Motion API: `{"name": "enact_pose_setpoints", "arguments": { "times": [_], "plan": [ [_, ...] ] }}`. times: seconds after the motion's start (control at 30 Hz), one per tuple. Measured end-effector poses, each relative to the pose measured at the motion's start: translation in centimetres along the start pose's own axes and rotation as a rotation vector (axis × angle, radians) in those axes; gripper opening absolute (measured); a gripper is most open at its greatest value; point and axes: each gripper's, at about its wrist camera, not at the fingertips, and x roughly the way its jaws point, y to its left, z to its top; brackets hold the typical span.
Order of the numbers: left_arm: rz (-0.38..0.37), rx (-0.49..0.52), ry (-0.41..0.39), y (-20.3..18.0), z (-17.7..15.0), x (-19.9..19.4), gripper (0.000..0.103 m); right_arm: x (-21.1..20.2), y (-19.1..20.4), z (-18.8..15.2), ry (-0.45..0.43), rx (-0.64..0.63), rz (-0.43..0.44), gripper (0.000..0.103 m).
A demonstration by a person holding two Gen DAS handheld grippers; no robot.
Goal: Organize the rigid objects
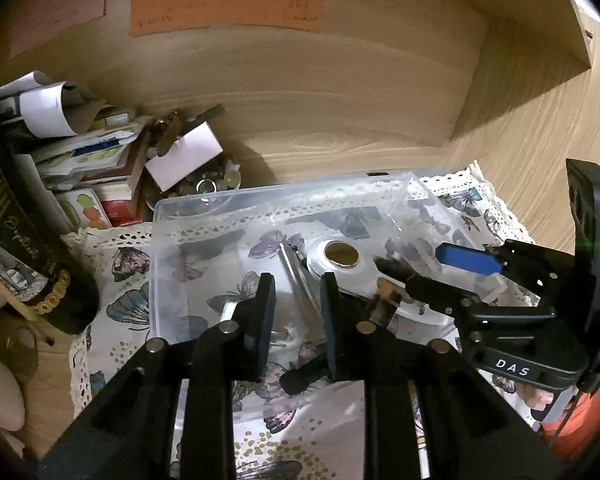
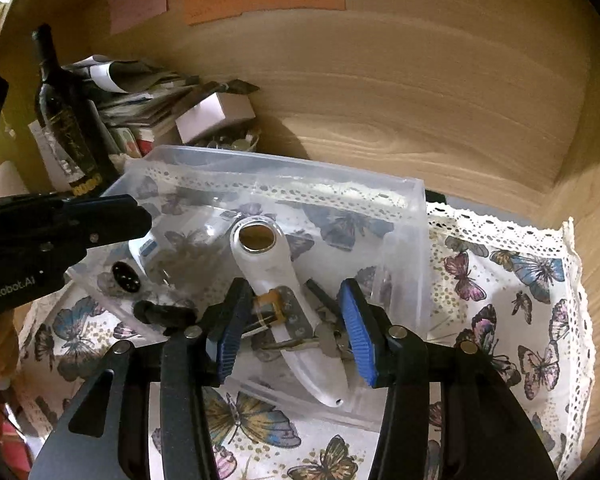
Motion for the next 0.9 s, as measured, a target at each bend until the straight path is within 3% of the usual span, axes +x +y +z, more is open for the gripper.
{"name": "enact_pose_setpoints", "arguments": {
  "times": [0.23, 0.47, 0.63, 0.77, 0.9],
  "plan": [
    [0.013, 0.005, -0.066, -0.7, -0.3, -2.8, 0.022, -2.4, 0.4, 0.4, -0.064, -0.004, -0.005, 0.044],
    [0.037, 0.020, -0.184, -2.1, -1.1, -7.3, 0.036, -7.3, 1.3, 0.3, -0.178, -0.013, -0.017, 0.044],
    [0.051, 0.021, -0.288, -3.5, -2.3, -10.9, 0.061, -11.3, 2.1, -0.5, -0.282, -0.012, -0.028, 0.055],
    [0.066, 0.028, -0.358, -4.6, -3.3, -13.2, 0.072, -14.0, 2.7, -1.2, -0.356, -0.002, -0.030, 0.068],
    [0.082, 0.030, -0.423, -5.3, -4.3, -15.4, 0.089, -15.9, 3.1, -2.0, -0.410, 0.010, -0.038, 0.073]
  ]
}}
